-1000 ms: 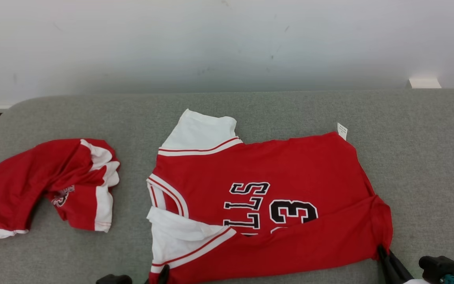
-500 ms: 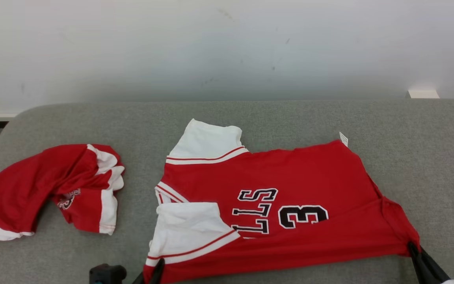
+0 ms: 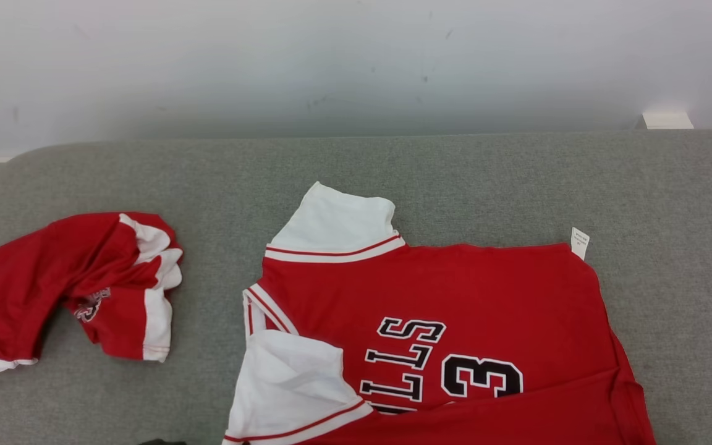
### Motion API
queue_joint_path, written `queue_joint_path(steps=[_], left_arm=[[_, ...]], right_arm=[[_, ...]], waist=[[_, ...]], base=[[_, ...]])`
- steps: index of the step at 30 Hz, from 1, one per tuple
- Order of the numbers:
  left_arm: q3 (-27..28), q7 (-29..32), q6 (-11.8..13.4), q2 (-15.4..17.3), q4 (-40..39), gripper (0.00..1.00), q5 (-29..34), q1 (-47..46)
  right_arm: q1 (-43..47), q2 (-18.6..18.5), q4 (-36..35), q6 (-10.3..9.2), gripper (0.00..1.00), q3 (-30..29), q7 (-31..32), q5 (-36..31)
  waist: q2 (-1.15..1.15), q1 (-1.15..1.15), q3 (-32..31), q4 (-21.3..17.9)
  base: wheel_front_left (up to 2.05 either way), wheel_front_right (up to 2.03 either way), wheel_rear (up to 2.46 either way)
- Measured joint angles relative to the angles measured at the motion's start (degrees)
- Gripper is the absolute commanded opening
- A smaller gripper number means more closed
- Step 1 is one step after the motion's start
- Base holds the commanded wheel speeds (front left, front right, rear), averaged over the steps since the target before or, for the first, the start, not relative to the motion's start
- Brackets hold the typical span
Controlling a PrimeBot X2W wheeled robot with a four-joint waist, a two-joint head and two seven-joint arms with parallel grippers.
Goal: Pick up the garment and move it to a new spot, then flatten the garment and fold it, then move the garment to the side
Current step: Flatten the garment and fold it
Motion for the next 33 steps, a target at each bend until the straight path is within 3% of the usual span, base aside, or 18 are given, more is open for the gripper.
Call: queue_joint_path(steps=[1,2,3,11,21,27,33], left_arm=[[0.0,0.25,0.07,0.15,0.09,0.11,0.0,0.05],[0.01,0.25,0.08,0.19,0.13,0.62,0.0,0.04],[0.0,0.25,0.1,0.2,0.21,1.0,0.0,0.04],[0.71,-0.36,1.15,1.24,-0.63,1.0,0.25,-0.21],[0.59,2.72,0.43,6.57,-9.66,1.0,4.34,-7.01],[0.71,6.6,-4.03,6.86,-9.28,1.0,3.54,-17.97],[1.52,12.28,-10.38,6.41,-1.64,1.0,-0.87,-31.54]], right_arm=[[0.21,0.46,-0.37,0.0,1.0,-0.21,0.51,0.04],[0.3,0.75,-0.62,0.0,1.0,-0.54,0.9,-0.12],[0.32,0.94,-0.83,0.0,1.0,-0.88,1.37,-0.51],[0.3,1.97,-3.64,-0.03,1.0,-4.35,1.88,-2.22],[-2.61,2.14,-10.58,-0.03,1.0,-9.91,2.88,-3.77],[-14.15,4.55,-6.17,-0.05,1.0,-9.32,1.94,-2.8],[-26.94,4.79,2.03,-0.05,1.0,-4.86,3.16,-0.63]], waist=[[0.0,0.0,0.14,-0.12],[0.0,0.0,0.19,-0.21],[0.0,0.0,0.19,-0.27],[0.0,0.0,-1.05,-0.59],[0.0,0.0,-3.53,-0.19],[0.0,0.0,-1.76,-1.12],[0.0,0.01,2.31,-2.34]], base=[[0.0,0.0,0.0],[0.0,0.0,0.0],[0.0,0.0,0.0],[0.0,0.0,0.0],[0.0,0.0,0.0],[0.0,0.0,0.0],[0.0,0.0,0.0]])
